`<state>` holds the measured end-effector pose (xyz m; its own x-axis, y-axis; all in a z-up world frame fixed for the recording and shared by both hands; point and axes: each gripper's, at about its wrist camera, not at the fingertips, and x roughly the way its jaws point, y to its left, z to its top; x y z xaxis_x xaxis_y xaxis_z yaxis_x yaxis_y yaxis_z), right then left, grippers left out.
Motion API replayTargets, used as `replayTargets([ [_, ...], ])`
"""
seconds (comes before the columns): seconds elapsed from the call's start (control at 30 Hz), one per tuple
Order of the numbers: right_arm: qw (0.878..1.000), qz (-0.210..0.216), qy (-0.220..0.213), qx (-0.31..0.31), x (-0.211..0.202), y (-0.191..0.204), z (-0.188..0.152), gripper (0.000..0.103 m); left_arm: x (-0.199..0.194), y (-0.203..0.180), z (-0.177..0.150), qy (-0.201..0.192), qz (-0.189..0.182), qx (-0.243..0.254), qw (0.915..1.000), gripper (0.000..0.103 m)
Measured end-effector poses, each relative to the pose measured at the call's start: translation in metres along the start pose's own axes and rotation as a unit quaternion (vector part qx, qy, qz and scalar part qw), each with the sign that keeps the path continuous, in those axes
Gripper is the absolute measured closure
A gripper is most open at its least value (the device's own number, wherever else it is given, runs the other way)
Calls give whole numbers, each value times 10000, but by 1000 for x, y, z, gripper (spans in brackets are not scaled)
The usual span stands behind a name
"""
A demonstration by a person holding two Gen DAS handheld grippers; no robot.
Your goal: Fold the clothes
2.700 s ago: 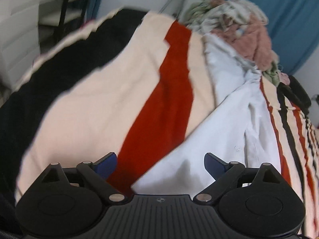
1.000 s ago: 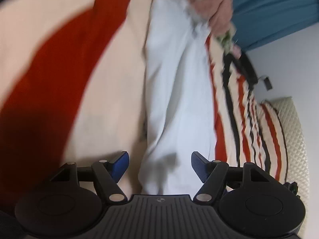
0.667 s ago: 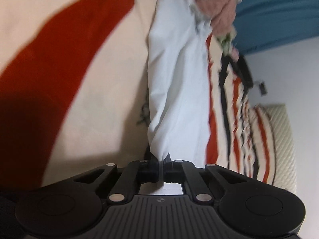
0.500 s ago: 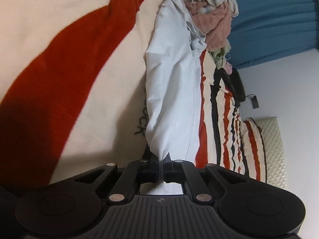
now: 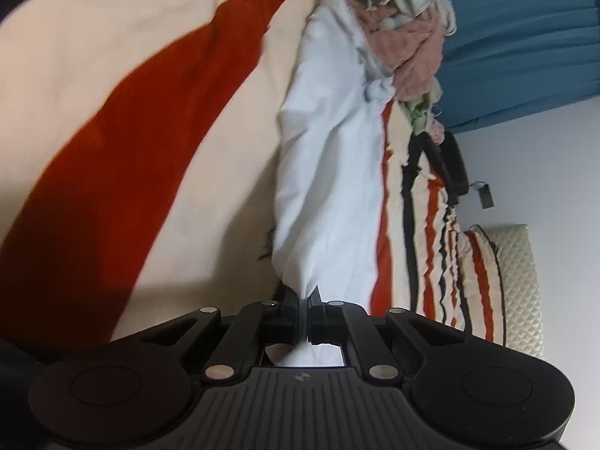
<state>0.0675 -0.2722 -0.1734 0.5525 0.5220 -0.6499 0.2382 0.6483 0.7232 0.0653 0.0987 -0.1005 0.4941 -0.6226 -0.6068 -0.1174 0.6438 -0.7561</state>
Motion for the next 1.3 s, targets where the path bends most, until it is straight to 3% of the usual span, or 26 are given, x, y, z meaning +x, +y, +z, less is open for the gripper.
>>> replayTargets([
  [0.2, 9911, 815, -1037, -194, -64, 39, 31, 95, -54, -50, 14, -446, -395, 408, 9974, 100],
  [0.37, 9801, 1103, -1525, -630, -113, 77, 45, 96, -93, -80, 2, -663, -527, 716, 9938, 100],
  [0.53, 9804, 939, -1521, -832, -141, 67, 22, 96, -117, -65, -39, -598, -463, 582, 9954, 100],
  [0.6, 9825, 857, -1413, -855, -135, 58, 4, 96, -119, -55, -57, -558, -353, 565, 9962, 101],
  [0.73, 9902, 665, -1116, -515, -110, 32, -15, 96, -98, -33, -62, -201, -172, 194, 9995, 101],
  [0.87, 9921, 554, -1096, -239, -91, 28, 6, 96, -69, -34, -22, -226, -51, 39, 9997, 100],
  [0.97, 9898, 556, -1292, -213, -73, 41, 40, 96, -44, -47, 25, -468, 105, 77, 9988, 100],
  [1.13, 9803, 513, -1907, -51, -18, 66, 116, 95, 15, -84, 113, -1015, 507, 592, 9918, 100],
  [1.3, 9759, 227, -2140, -362, 47, 78, 179, 95, 73, -102, 166, -1504, 870, 1400, 9748, 100],
])
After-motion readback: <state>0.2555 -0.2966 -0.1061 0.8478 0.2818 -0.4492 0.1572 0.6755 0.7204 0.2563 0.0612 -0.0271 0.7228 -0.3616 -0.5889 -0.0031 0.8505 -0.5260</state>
